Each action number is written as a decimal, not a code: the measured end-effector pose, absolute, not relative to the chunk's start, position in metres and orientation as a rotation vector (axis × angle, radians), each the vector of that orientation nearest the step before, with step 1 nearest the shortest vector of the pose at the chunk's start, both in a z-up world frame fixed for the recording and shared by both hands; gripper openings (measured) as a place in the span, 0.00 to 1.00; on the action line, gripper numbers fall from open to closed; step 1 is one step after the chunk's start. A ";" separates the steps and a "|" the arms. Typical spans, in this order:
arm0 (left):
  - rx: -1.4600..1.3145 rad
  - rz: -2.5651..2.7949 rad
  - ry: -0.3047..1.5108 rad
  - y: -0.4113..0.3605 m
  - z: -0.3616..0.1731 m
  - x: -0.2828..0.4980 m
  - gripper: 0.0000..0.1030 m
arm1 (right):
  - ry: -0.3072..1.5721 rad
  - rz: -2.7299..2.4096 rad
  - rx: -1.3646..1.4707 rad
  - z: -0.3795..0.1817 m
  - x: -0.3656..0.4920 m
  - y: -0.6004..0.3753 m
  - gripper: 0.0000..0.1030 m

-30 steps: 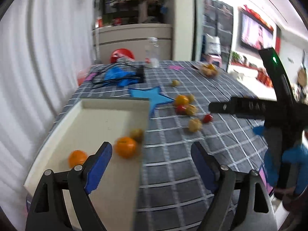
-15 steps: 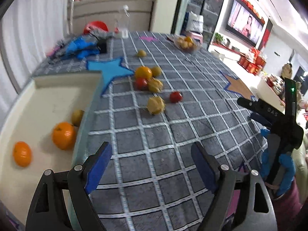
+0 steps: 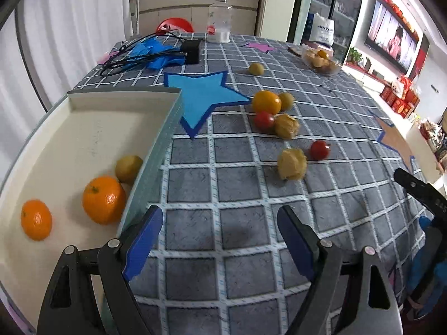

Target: Organize fruits

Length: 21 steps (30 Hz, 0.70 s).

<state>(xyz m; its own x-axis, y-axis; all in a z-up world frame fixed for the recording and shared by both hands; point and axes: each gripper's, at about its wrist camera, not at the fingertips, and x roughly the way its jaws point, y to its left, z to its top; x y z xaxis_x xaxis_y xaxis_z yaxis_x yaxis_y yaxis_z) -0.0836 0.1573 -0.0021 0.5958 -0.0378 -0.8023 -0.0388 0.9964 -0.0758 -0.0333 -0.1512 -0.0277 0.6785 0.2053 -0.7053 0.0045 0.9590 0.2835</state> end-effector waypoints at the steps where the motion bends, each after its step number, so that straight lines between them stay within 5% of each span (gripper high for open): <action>1: -0.080 -0.006 0.930 0.154 -0.003 -0.086 0.84 | 0.822 0.112 0.268 -0.028 -0.033 -0.151 1.00; 21: 0.014 -0.021 0.916 0.129 -0.017 -0.092 0.97 | 0.829 0.099 0.245 -0.028 -0.033 -0.147 1.00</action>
<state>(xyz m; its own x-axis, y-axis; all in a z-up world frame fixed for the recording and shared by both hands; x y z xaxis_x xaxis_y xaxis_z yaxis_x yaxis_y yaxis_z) -0.0921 0.1286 -0.0175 0.6088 -0.0125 -0.7933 0.0241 0.9997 0.0028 -0.0328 -0.1471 -0.0282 0.6729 0.1820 -0.7170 0.0085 0.9673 0.2536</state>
